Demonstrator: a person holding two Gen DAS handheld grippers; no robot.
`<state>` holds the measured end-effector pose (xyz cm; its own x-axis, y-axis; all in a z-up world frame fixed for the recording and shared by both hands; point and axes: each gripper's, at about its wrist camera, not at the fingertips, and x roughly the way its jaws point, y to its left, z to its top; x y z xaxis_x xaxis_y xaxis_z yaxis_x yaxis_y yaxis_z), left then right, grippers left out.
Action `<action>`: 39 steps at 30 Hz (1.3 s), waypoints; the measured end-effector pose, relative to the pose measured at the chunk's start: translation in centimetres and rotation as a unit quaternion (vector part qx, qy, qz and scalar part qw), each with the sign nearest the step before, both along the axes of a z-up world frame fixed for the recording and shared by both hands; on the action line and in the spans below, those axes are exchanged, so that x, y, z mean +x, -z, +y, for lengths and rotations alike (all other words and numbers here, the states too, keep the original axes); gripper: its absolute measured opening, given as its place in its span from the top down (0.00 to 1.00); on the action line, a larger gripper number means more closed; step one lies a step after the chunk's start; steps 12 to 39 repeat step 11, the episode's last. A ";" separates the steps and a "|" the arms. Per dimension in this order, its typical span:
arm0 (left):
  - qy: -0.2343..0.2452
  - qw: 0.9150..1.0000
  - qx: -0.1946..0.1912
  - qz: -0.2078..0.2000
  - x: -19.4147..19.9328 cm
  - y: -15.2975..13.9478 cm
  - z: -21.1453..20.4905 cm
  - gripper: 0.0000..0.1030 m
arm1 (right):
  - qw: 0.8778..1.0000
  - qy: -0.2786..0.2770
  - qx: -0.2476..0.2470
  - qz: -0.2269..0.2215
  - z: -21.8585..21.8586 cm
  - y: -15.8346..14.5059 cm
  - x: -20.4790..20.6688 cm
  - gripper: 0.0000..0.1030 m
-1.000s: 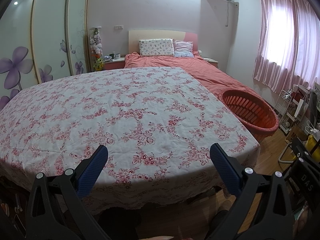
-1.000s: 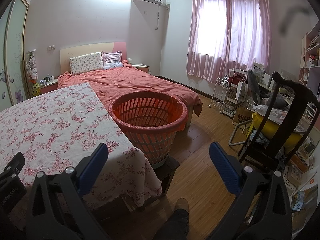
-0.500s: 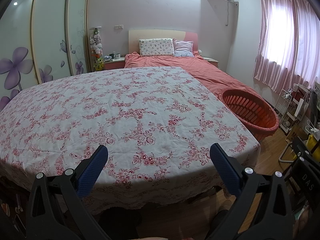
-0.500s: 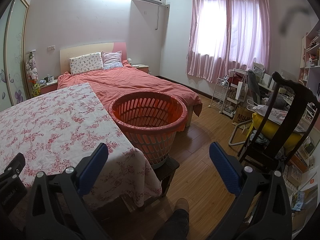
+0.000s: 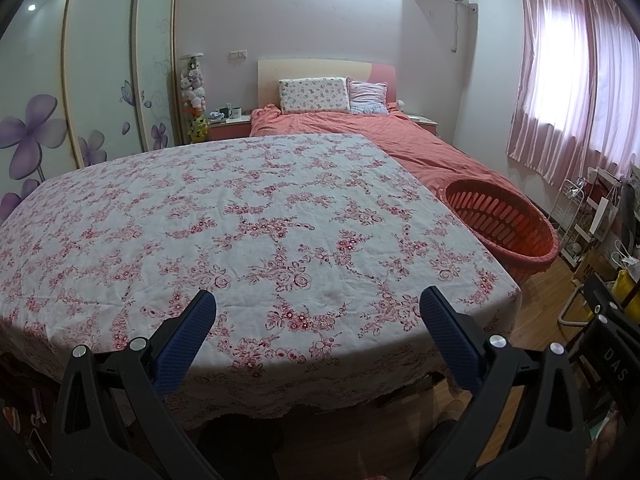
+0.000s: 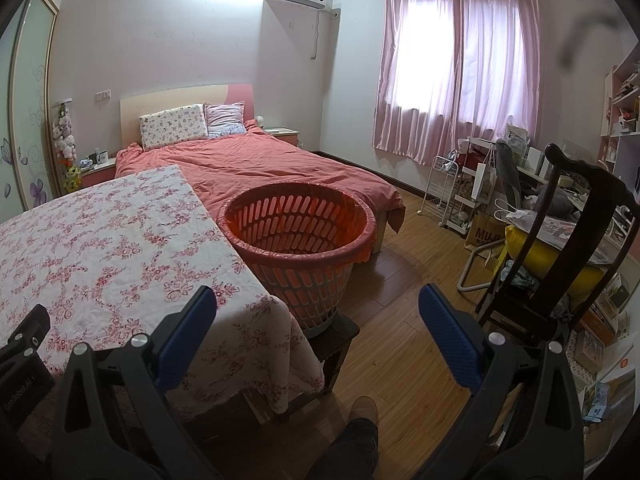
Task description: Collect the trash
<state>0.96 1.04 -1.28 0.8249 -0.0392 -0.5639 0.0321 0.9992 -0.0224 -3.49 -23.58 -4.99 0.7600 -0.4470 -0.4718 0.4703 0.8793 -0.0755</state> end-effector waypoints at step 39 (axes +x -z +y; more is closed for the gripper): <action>0.000 1.000 -0.001 0.003 0.0 0.0 0.0 0.02 | 1.000 0.000 0.000 0.000 0.0 0.0 0.0 0.04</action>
